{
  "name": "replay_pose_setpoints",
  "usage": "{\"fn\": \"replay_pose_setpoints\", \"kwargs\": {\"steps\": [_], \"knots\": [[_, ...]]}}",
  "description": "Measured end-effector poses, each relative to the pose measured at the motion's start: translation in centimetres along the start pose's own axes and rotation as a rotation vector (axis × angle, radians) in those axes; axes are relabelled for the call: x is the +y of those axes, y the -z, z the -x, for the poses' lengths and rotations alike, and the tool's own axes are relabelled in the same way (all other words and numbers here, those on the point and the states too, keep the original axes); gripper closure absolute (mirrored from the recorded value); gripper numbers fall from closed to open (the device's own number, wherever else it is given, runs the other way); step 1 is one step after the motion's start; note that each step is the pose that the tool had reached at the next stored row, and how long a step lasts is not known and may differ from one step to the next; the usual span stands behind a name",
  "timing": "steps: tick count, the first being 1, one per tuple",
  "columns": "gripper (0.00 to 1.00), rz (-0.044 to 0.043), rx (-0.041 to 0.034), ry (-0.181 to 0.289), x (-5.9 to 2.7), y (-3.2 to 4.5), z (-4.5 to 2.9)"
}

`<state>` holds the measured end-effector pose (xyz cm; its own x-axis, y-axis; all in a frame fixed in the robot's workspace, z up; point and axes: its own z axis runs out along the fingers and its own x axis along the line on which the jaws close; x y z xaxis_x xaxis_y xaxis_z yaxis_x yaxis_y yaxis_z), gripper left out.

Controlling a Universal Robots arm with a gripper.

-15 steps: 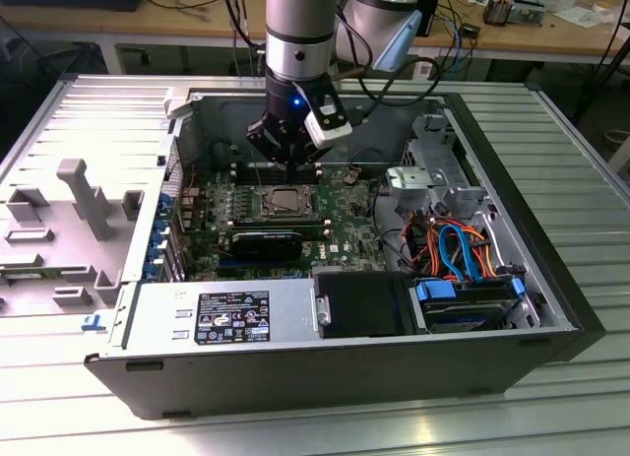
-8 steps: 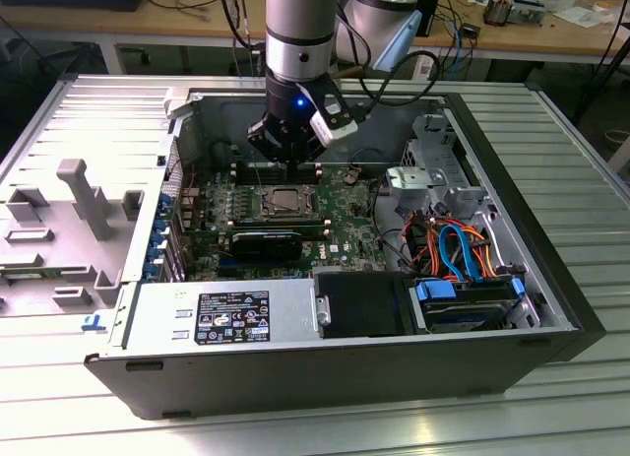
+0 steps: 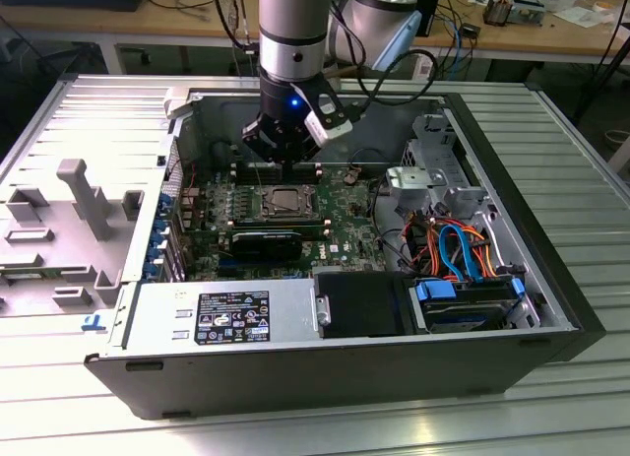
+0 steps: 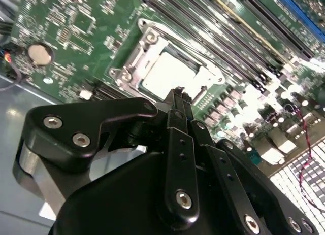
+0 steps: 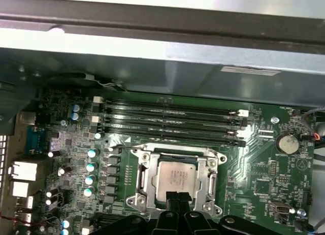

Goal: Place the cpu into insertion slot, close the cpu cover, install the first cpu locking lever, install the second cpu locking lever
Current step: 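Install the first cpu locking lever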

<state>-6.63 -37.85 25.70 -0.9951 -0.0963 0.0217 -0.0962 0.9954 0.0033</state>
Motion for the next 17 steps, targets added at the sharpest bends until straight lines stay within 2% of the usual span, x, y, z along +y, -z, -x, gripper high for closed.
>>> {"fn": "replay_pose_setpoints", "kwargs": {"steps": [3, 4, 12, 15, 17], "knots": [[0.89, -0.0001, -0.0011, 0.0, 0.1, -0.02, -1.02], [0.89, -0.0002, -0.0017, 0.0, 0.16, -0.04, -1.59], [0.89, -0.0004, -0.0037, 0.0, 0.5, -0.09, -4.05], [0.89, -0.0005, -0.005, 0.0, 0.86, -0.13, -5.48], [0.89, -0.0005, -0.0054, 0.0, 1.12, -0.13, -5.78]]}}
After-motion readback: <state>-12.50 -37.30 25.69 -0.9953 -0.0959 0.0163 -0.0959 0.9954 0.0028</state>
